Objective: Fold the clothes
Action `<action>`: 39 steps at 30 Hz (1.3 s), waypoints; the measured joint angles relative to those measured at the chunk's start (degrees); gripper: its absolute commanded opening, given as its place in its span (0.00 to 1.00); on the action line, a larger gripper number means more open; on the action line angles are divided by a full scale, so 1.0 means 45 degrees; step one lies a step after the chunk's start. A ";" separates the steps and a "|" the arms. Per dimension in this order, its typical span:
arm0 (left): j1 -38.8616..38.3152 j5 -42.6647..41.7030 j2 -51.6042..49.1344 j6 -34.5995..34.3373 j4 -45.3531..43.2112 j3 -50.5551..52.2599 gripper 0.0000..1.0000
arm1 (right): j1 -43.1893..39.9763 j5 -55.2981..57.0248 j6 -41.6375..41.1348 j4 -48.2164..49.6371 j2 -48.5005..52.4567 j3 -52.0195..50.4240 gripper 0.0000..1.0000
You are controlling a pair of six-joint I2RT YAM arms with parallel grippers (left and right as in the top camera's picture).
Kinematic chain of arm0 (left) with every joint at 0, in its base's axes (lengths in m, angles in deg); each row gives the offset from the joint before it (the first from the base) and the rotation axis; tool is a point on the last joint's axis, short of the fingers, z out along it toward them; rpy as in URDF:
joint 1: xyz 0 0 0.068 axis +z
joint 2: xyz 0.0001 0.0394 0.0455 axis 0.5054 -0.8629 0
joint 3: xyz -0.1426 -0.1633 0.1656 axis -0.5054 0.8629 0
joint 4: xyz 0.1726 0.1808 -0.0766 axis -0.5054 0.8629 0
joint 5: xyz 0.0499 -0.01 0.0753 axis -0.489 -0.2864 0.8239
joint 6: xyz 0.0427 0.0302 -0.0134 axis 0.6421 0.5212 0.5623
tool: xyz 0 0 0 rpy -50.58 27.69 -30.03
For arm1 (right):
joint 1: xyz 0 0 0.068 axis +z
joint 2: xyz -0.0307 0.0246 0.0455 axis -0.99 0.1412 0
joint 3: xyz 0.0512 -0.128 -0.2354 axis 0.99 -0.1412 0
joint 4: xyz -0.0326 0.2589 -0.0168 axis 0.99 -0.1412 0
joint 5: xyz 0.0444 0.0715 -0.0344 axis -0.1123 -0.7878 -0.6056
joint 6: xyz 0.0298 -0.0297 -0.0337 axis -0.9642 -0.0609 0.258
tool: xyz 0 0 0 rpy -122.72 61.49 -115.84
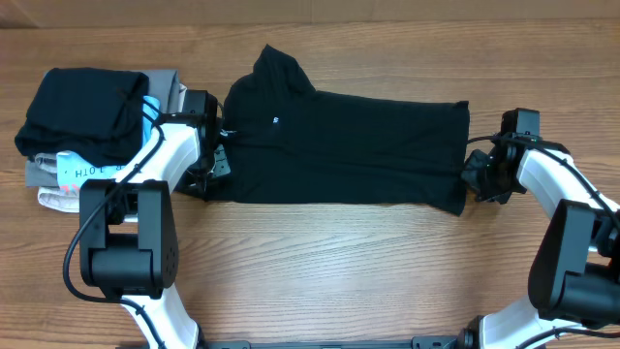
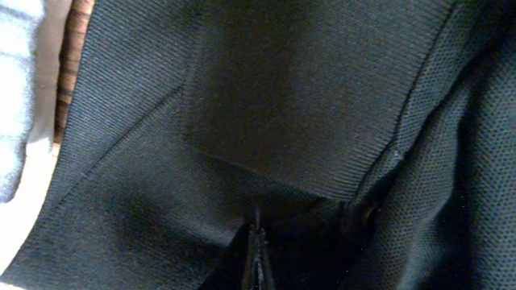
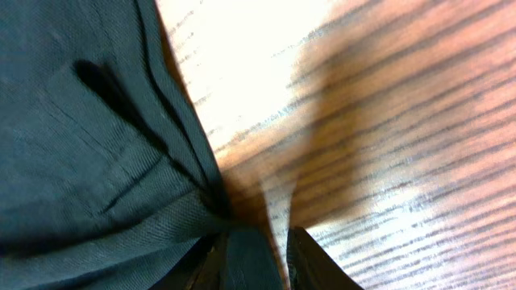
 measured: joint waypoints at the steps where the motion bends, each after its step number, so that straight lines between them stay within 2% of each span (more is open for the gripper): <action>1: 0.0000 -0.0005 0.0000 0.0000 0.0015 -0.0005 0.13 | 0.0000 -0.0005 0.0000 -0.0238 0.0000 0.0078 0.31; 4: -0.0078 -0.0005 0.0015 0.0005 0.0277 -0.0102 0.20 | 0.0000 -0.0024 -0.0005 -0.1345 0.0000 0.0850 0.36; 7: -0.0306 -0.0204 0.0180 0.0010 0.1010 -0.0432 0.31 | 0.0000 -0.0117 -0.0039 -0.2453 -0.0005 0.2419 0.54; 10: -0.0840 -0.0831 0.0821 0.0175 0.1821 -0.1530 0.45 | 0.0005 -0.0272 0.0005 -0.3745 -0.0039 0.4478 0.56; 13: -0.1486 -0.1418 0.1593 0.0461 0.2346 -0.3497 0.48 | 0.0049 -0.0306 0.0000 -0.4770 -0.0141 0.6067 0.51; 16: -0.2152 -0.1744 0.2288 0.0675 0.2123 -0.5406 0.49 | 0.0160 -0.0379 0.0063 -0.4823 -0.0306 0.6975 0.49; 19: -0.2560 -0.1972 0.2710 0.0811 0.0971 -0.6115 0.62 | 0.0262 -0.0631 0.0199 -0.4323 -0.0335 0.7116 0.55; 22: -0.2603 -0.2152 0.2618 0.0952 -0.0311 -0.6159 0.71 | 0.0287 -0.0797 0.0316 -0.3653 -0.0180 0.7116 0.63; 31: -0.2385 -0.3167 -0.0476 0.1234 -0.5090 -0.6154 0.76 | 0.0282 -0.0918 0.0772 -0.0335 0.2064 0.7150 0.65; 39: -0.2249 -0.3434 -0.3405 0.1617 -0.7805 -0.6169 0.75 | 0.0287 -0.0602 0.0918 0.0398 0.3895 0.7145 0.66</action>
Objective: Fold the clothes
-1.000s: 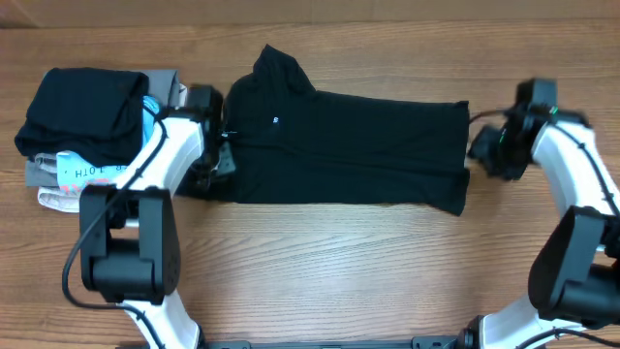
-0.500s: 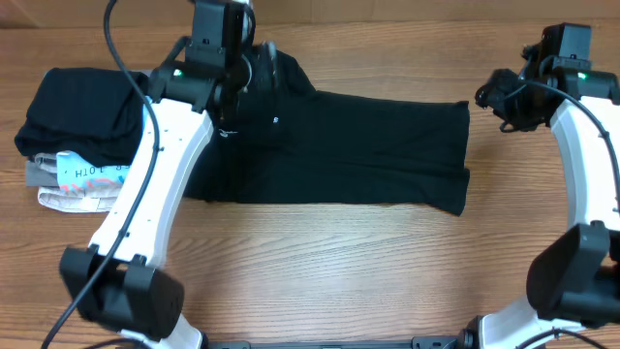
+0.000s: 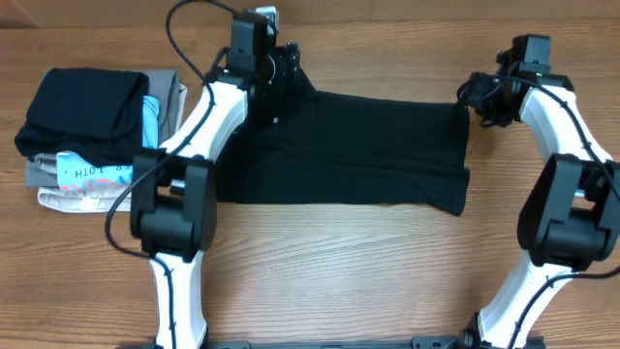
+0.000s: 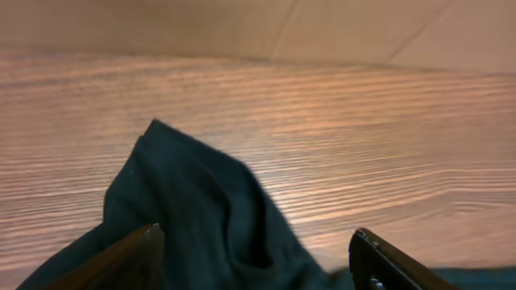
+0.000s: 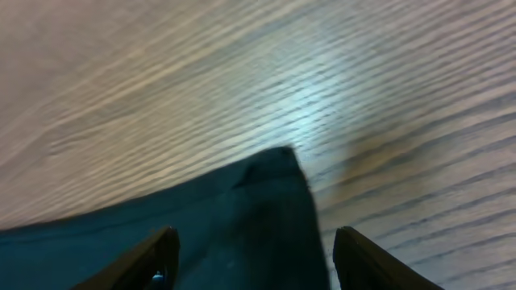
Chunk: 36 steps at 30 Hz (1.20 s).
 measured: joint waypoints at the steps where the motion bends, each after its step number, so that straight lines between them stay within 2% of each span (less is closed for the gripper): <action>1: 0.0092 -0.0034 -0.0311 0.0034 -0.0146 -0.0097 0.74 | 0.0000 0.0131 0.0029 -0.0005 0.0063 0.0000 0.66; 5: 0.0602 -0.0078 -0.1564 0.0160 -0.0369 -0.0923 0.68 | 0.0000 0.0461 0.0044 0.0005 0.0078 0.0000 0.66; 10: 0.1195 -0.0063 -0.2749 0.0593 0.0044 -0.2137 0.68 | 0.0000 0.0641 0.0039 -0.0092 0.0078 0.0000 0.66; 14: 0.1379 -0.0068 -0.3172 0.1146 0.0471 -0.2744 0.68 | -0.0005 0.0680 0.0044 -0.0146 0.0078 0.0000 0.66; 19: 0.1331 -0.0078 -0.3206 0.1637 0.0306 -0.2885 0.61 | 0.0000 0.0699 0.0049 -0.0151 0.0078 0.0000 0.67; 36: 0.1064 -0.0073 -0.4201 0.2225 -0.0908 -0.2977 0.63 | 0.0000 0.0787 0.0087 -0.0155 0.0078 0.0000 0.68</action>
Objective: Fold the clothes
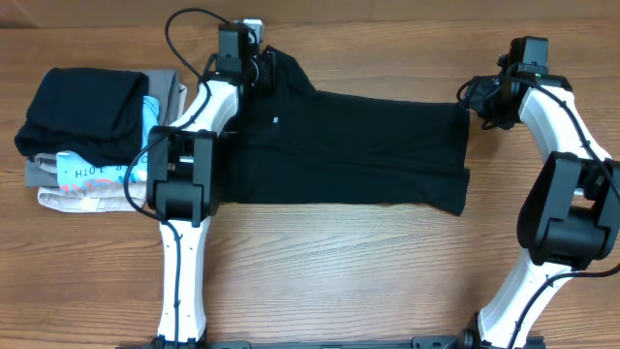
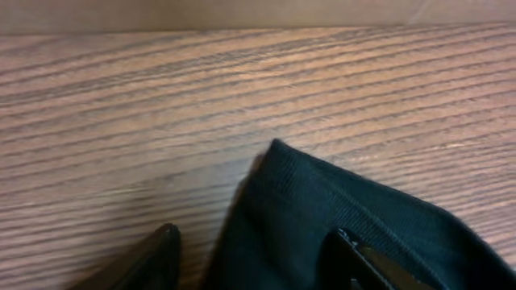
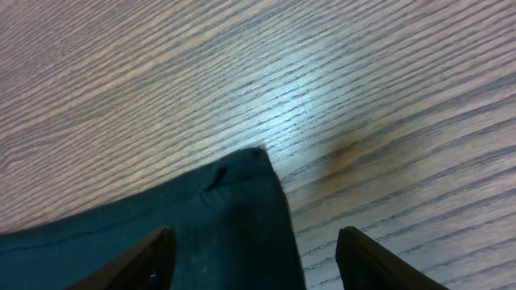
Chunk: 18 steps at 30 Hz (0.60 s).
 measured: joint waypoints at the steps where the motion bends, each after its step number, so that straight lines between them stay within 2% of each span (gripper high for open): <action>1: -0.0049 0.0000 -0.0005 0.0044 -0.0015 0.0000 0.62 | 0.0000 -0.0005 -0.0005 -0.0005 0.0000 0.0000 0.69; 2: -0.0073 -0.0005 -0.0005 0.0102 -0.0015 0.0000 0.58 | 0.0000 0.0000 0.0000 -0.0015 0.0000 0.0000 0.68; 6: -0.0155 -0.0010 -0.0053 0.0340 0.0000 -0.0010 0.25 | 0.0000 0.0000 -0.0005 -0.0039 0.0000 0.0000 0.66; 7: -0.0155 -0.0010 -0.0053 0.0355 0.0044 -0.0019 0.21 | 0.0000 0.0005 0.0000 -0.0083 0.0000 0.0000 0.66; 10: -0.0155 -0.0039 -0.0053 0.0471 0.0248 -0.0058 0.15 | 0.0000 0.0005 0.0019 -0.0291 0.0000 0.0000 0.65; 14: -0.0155 -0.0039 -0.0053 0.0466 0.0408 -0.0117 0.16 | 0.0000 0.0005 0.0491 -0.0481 0.0000 0.0000 0.66; 18: -0.0155 -0.0044 -0.0053 0.0466 0.0505 -0.0160 0.16 | 0.0000 0.0000 0.1569 0.0233 0.0083 0.0000 0.67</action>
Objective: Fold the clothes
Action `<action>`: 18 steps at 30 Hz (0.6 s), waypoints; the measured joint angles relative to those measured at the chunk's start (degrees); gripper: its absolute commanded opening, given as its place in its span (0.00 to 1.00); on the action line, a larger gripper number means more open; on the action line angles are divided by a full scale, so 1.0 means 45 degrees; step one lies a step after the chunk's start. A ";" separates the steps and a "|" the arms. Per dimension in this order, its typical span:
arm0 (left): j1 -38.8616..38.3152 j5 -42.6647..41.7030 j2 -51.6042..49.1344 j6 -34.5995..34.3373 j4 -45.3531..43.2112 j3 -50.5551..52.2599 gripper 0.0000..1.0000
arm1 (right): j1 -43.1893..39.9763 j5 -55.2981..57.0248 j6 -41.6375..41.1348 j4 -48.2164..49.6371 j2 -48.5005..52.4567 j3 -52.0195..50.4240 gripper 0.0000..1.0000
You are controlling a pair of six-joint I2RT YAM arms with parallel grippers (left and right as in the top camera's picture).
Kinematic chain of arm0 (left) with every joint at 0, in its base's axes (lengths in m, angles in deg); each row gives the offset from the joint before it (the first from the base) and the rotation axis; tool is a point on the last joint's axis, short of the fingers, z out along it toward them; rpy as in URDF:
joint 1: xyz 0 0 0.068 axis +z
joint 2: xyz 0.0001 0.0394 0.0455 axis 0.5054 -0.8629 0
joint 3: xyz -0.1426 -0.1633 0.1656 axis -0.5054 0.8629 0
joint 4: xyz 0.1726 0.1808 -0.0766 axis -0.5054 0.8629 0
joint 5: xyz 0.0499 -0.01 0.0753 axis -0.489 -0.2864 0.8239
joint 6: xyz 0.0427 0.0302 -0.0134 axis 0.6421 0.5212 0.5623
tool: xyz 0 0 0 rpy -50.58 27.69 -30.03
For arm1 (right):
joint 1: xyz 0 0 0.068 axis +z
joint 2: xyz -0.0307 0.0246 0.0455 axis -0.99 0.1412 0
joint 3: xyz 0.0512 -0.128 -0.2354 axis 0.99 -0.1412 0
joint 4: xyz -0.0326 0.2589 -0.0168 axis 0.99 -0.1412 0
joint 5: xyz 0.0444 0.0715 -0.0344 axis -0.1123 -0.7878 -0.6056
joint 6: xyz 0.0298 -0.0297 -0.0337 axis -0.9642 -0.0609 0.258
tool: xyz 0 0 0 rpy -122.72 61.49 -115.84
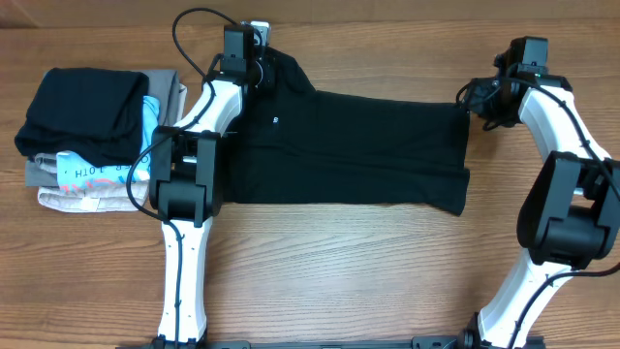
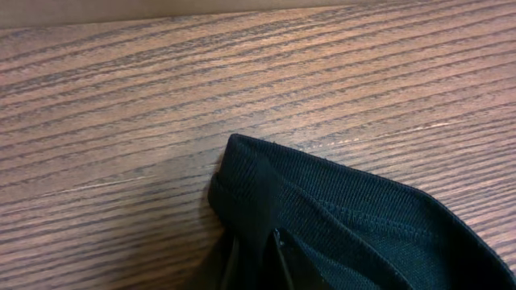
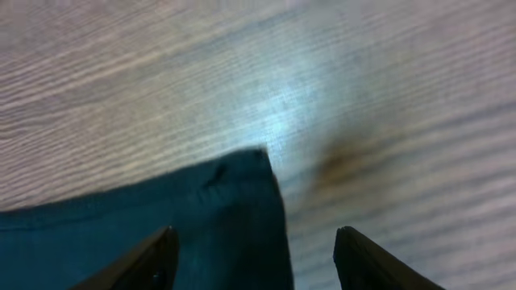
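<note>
A black garment (image 1: 349, 145) lies spread flat across the middle of the wooden table (image 1: 320, 281). Its far-left corner (image 2: 266, 185) is pinched between the jaws of my left gripper (image 1: 260, 60), which is shut on the cloth. My right gripper (image 1: 480, 102) stands open over the far-right corner (image 3: 242, 181) of the garment, its two fingertips (image 3: 157, 258) apart on either side of that corner, not closed on it.
A stack of folded clothes (image 1: 87, 126), black on top with grey and white pieces beneath, sits at the table's left end. Bare wood lies in front of the garment and behind it.
My left gripper was open over the far-left corner and is now shut on it. The right gripper stays open over the far-right corner, hardly moved.
Both grippers were first shut on the garment's near corners, left and right. Then both stood open at the far corners, over the cloth. The left one has since closed on its far corner; the right is still open.
</note>
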 measured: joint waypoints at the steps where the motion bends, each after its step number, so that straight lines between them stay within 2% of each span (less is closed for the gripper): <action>1: 0.0000 0.0000 0.0000 0.0000 0.0024 -0.0010 0.16 | -0.0005 -0.0010 0.0238 0.0146 0.0083 0.0000 0.69; 10: 0.0000 0.0000 0.0000 -0.0019 0.0097 -0.0049 0.16 | 0.0058 -0.0398 0.2215 0.1647 0.1554 0.0063 0.74; 18: 0.0000 0.0000 0.0000 -0.0063 0.0112 -0.0053 0.16 | 0.0146 -0.0452 0.2803 0.1423 0.1637 0.0087 0.73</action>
